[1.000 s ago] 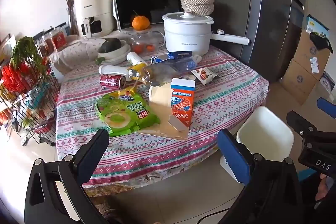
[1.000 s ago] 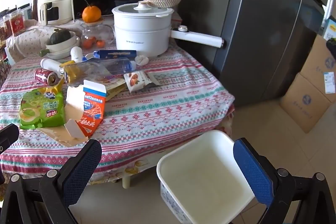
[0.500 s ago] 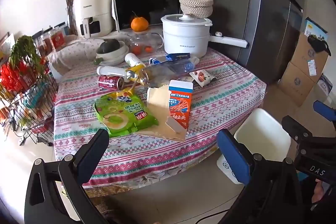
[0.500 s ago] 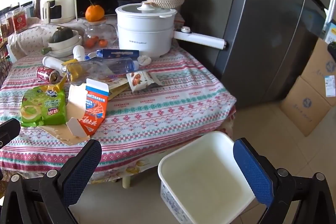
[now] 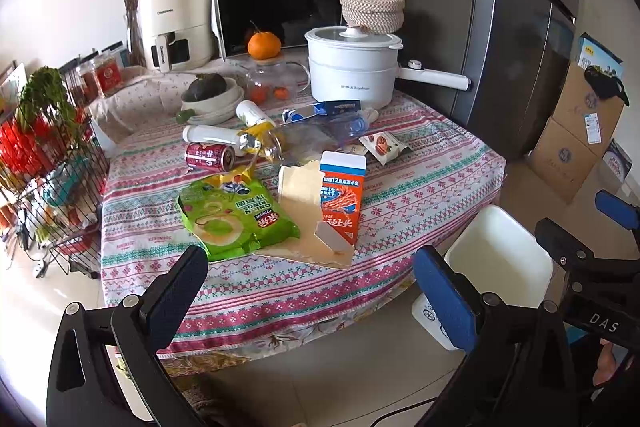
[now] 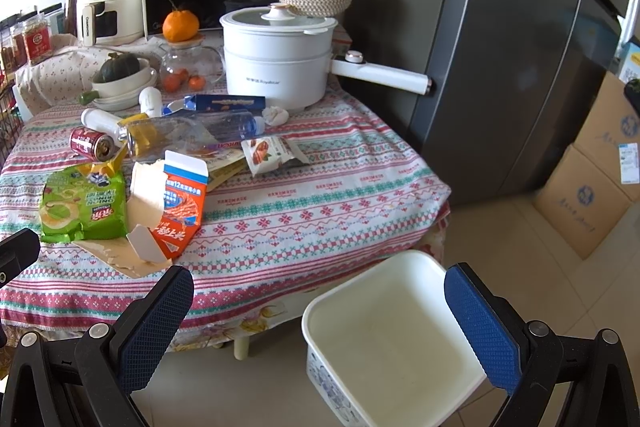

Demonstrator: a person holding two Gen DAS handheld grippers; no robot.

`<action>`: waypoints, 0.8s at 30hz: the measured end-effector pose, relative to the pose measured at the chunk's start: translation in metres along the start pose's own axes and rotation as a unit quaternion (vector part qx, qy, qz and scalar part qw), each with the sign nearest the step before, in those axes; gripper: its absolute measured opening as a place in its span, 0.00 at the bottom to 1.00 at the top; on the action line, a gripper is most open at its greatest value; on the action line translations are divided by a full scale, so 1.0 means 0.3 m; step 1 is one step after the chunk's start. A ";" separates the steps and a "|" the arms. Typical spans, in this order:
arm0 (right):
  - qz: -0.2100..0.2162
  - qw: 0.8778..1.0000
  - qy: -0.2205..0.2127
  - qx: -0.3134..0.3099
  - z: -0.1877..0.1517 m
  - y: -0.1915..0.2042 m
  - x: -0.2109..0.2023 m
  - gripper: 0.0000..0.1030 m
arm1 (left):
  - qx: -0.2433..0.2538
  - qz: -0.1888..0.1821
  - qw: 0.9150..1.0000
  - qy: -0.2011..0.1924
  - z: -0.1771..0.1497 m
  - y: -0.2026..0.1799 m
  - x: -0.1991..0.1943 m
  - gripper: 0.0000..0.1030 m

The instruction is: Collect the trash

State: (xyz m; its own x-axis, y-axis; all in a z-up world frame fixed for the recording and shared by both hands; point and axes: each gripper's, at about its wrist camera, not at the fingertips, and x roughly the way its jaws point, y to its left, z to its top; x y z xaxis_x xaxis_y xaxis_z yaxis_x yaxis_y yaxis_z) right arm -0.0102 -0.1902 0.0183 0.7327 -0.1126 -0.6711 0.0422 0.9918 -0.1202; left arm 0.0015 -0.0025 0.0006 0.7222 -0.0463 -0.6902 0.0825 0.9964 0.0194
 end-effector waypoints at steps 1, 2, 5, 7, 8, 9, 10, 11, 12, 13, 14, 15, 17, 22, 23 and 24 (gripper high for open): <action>0.000 1.000 0.000 0.000 -0.001 0.001 0.000 1.00 | 0.000 -0.001 1.000 0.000 0.001 0.000 0.000 1.00; -0.001 1.000 0.000 0.000 -0.002 0.002 0.000 1.00 | 0.000 0.000 1.000 0.000 -0.001 0.000 0.001 1.00; 0.001 1.000 0.000 0.001 -0.003 -0.001 -0.001 1.00 | 0.000 0.000 1.000 0.000 -0.003 0.000 0.001 1.00; 0.002 1.000 0.000 -0.001 -0.001 0.001 -0.001 1.00 | 0.000 -0.001 1.000 -0.001 -0.005 0.002 0.000 1.00; 0.002 1.000 0.001 -0.001 -0.003 0.002 -0.002 1.00 | 0.000 -0.001 1.000 -0.001 -0.005 0.002 0.000 1.00; 0.002 1.000 0.001 -0.001 -0.004 0.003 -0.003 1.00 | 0.000 -0.001 1.000 -0.001 -0.005 0.003 0.000 1.00; 0.003 1.000 0.001 0.000 -0.006 0.003 -0.004 1.00 | 0.000 -0.001 1.000 -0.001 -0.005 0.003 -0.001 1.00; 0.003 1.000 0.002 0.000 0.000 0.002 0.001 1.00 | 0.000 -0.001 1.000 -0.001 -0.005 0.003 -0.001 1.00; 0.003 1.000 0.002 0.000 -0.002 0.002 0.000 1.00 | 0.000 -0.001 1.000 -0.001 -0.005 0.004 -0.001 1.00; 0.003 1.000 0.002 0.001 -0.003 0.002 0.000 1.00 | 0.000 -0.001 1.000 0.000 -0.005 0.004 -0.001 1.00; 0.003 1.000 0.002 0.001 -0.004 0.002 -0.001 1.00 | 0.000 -0.001 1.000 -0.001 -0.005 0.004 -0.001 1.00; 0.003 1.000 0.002 0.001 0.000 0.002 0.001 1.00 | 0.000 -0.001 1.000 -0.001 -0.005 0.004 -0.001 1.00; 0.004 1.000 0.002 0.001 0.000 0.002 0.001 1.00 | 0.000 -0.001 1.000 -0.001 -0.005 0.004 -0.002 1.00; 0.004 1.000 0.003 0.002 0.000 0.000 0.002 1.00 | 0.000 -0.001 1.000 0.000 -0.005 0.004 -0.001 1.00; 0.005 1.000 0.003 0.002 0.001 0.000 0.002 1.00 | 0.000 -0.001 1.000 0.000 -0.004 0.004 -0.002 1.00; 0.005 1.000 0.003 0.002 0.001 0.000 0.001 1.00 | 0.000 -0.001 1.000 -0.001 -0.005 0.004 -0.001 1.00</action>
State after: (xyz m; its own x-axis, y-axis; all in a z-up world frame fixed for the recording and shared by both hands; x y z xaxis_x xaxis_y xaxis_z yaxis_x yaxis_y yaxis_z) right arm -0.0098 -0.1904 0.0182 0.7294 -0.1036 -0.6762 0.0375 0.9930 -0.1117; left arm 0.0004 -0.0012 -0.0003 0.7230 -0.0485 -0.6891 0.0838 0.9963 0.0178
